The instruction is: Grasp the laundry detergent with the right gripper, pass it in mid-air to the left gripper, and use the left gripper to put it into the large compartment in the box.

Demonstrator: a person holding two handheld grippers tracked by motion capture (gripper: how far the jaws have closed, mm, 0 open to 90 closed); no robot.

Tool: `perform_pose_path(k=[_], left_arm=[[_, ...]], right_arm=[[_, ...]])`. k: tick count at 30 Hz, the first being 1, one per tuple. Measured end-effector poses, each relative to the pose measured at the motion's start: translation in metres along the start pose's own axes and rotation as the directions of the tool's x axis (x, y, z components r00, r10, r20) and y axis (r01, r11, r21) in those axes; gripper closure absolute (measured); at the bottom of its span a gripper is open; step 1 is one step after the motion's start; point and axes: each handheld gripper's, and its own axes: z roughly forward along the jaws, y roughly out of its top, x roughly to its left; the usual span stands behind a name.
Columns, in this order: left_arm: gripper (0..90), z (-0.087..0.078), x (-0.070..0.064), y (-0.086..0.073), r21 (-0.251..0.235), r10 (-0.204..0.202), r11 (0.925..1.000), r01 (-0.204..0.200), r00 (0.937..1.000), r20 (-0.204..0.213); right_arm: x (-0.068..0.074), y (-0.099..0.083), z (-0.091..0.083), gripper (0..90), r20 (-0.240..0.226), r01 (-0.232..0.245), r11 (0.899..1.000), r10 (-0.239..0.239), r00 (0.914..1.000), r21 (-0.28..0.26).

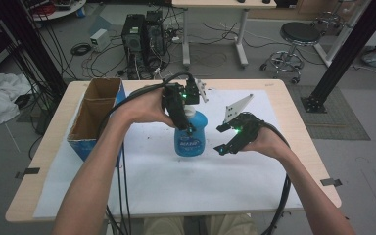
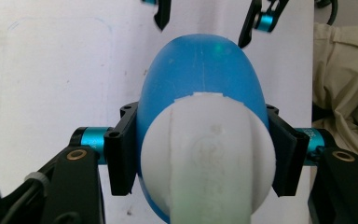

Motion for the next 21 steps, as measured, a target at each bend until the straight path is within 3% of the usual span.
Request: perform_pose_path(k=[6, 7, 11, 13, 21], left_arm=[[38.3, -0.028, 0.008, -0.011, 0.003, -0.053, 0.9986, 0.053, 0.9981, -0.03], [38.3, -0.045, 0.012, -0.017, 0.005, -0.082, 0.9966, 0.082, 0.9955, -0.048], [38.3, -0.078, 0.02, -0.027, -0.002, -0.132, 0.9911, 0.133, 0.9877, -0.083], [38.2, -0.093, 0.023, -0.032, -0.003, -0.157, 0.9874, 0.158, 0.9829, -0.095], [38.2, -0.142, 0.035, -0.057, 0.001, -0.24, 0.9701, 0.243, 0.9592, -0.15]], right_arm=[[-0.003, -0.011, -0.012, 21.3, 0.071, -0.031, 0.996, 0.026, 0.9971, 0.081], [-0.003, -0.013, -0.014, 21.4, 0.075, -0.038, 0.995, 0.031, 0.9967, 0.088], [-0.005, -0.031, -0.026, 21.2, 0.136, -0.07, 0.985, 0.049, 0.9895, 0.159], [-0.006, -0.037, -0.03, 10.0, 0.155, -0.089, 0.981, 0.062, 0.9859, 0.172], [-0.009, -0.054, -0.049, 10.2, 0.211, -0.125, 0.977, 0.088, 0.9736, 0.173]])
